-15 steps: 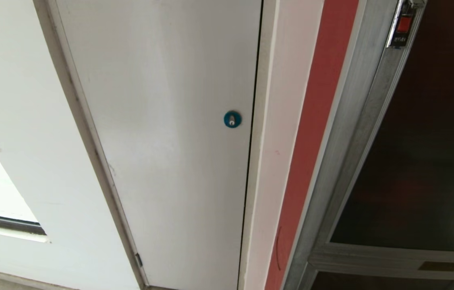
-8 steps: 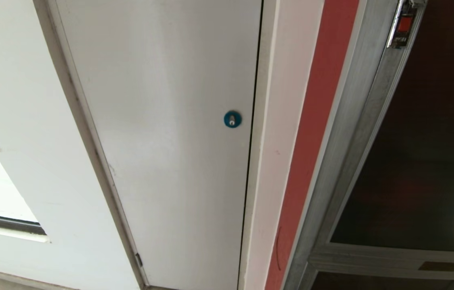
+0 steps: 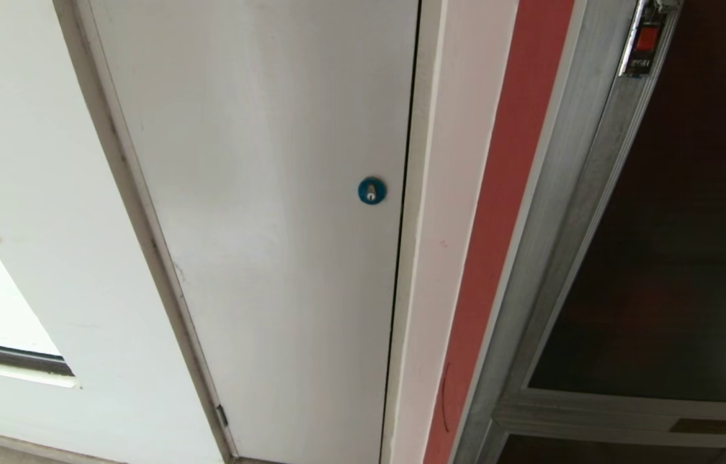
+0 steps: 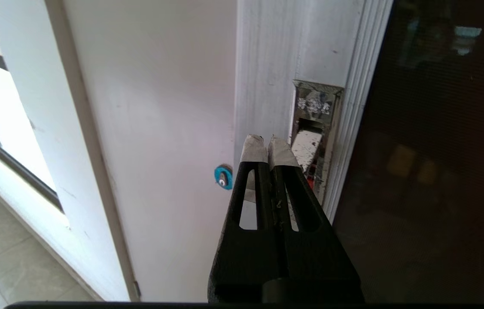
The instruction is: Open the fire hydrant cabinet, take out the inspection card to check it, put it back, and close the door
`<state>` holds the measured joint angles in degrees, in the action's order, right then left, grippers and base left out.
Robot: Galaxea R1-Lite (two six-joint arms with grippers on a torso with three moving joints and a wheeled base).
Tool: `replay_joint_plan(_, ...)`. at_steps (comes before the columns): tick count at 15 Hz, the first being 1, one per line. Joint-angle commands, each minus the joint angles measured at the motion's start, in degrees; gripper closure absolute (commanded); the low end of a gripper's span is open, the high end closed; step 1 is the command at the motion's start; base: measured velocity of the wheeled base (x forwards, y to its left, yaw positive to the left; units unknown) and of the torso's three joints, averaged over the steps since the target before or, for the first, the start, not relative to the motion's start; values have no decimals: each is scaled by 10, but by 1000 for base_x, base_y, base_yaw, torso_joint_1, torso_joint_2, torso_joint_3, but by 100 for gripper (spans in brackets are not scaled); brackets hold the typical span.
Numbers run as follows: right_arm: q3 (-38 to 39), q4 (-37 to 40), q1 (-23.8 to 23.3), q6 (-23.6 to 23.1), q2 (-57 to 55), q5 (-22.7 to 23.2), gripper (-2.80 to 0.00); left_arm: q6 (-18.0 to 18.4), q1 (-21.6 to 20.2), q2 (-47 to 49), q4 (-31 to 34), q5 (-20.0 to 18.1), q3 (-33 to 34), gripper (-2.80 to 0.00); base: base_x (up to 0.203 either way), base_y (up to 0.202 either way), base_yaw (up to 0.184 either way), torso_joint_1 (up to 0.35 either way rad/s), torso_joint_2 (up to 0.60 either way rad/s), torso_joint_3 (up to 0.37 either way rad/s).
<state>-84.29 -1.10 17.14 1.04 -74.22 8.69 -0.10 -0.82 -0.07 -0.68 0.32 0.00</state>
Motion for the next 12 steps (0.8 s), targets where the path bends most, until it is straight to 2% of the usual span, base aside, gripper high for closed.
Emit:
replay_joint_plan(1, 0, 0, -1, 0, -12, -3, 0, 0, 0, 1, 0, 0, 4, 0, 0, 0, 0, 0, 0, 0)
replay_joint_plan(7, 0, -4, -6, 1, -25, -13, 0, 0, 0, 1, 0, 0, 4, 0, 0, 0, 0, 0, 0, 0)
replay_joint_plan(12, 5, -10, -29, 15, -30, -17, 0, 0, 0, 1, 0, 0, 4, 0, 0, 0, 0, 0, 0, 0)
